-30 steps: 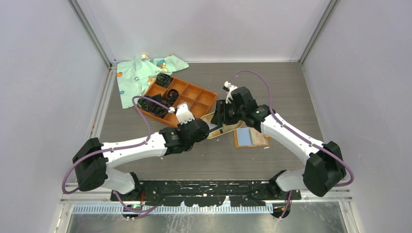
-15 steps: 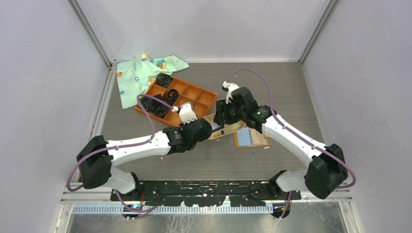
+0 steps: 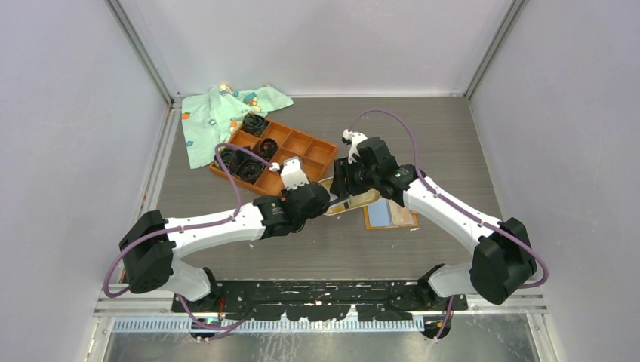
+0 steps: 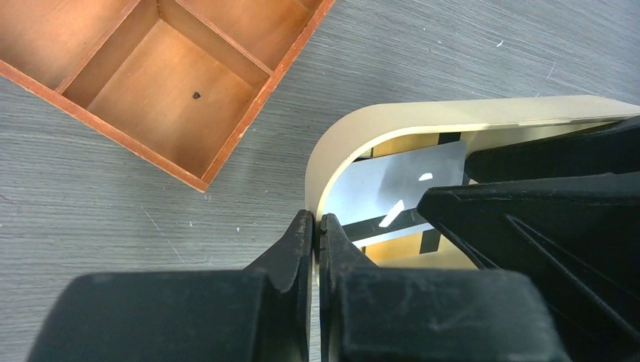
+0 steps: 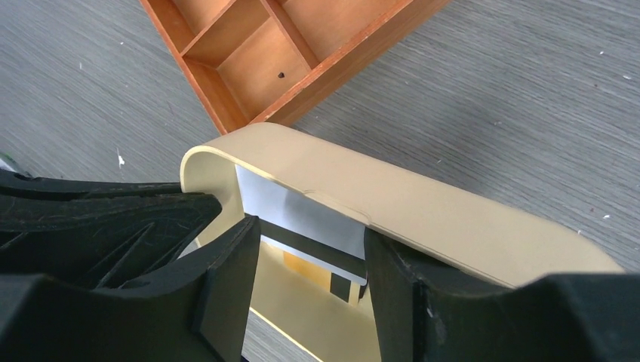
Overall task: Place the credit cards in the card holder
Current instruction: Pick up the credit card from the storage box.
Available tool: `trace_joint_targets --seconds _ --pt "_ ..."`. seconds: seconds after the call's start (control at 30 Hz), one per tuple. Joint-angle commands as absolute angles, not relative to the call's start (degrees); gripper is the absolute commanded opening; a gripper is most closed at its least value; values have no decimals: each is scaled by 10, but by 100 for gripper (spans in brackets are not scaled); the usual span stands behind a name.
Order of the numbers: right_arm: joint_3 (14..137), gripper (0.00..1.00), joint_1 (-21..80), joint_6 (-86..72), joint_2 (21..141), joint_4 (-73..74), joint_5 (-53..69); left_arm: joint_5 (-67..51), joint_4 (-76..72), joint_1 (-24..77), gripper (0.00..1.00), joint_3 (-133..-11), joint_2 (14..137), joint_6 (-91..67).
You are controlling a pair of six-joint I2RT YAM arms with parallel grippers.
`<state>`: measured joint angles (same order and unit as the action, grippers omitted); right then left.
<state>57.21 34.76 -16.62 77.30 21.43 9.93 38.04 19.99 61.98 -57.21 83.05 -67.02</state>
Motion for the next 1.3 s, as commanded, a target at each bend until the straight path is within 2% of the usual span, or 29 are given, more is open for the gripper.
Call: trace_joint_targets --seconds 0.0,0.27,0.47,1.0,1.27 --pt "578 58 344 -188 772 182 159 396 150 623 0 -599 827 -667" --pt "592 56 329 -187 766 178 190 395 160 622 0 -594 825 -671" --pt "592 47 324 -212 759 174 237 396 166 622 0 -597 825 -674" --pt "555 33 315 -233 731 171 270 400 175 621 0 -595 822 -683" --pt "534 30 315 -254 739 161 267 400 173 621 0 -594 821 -684"
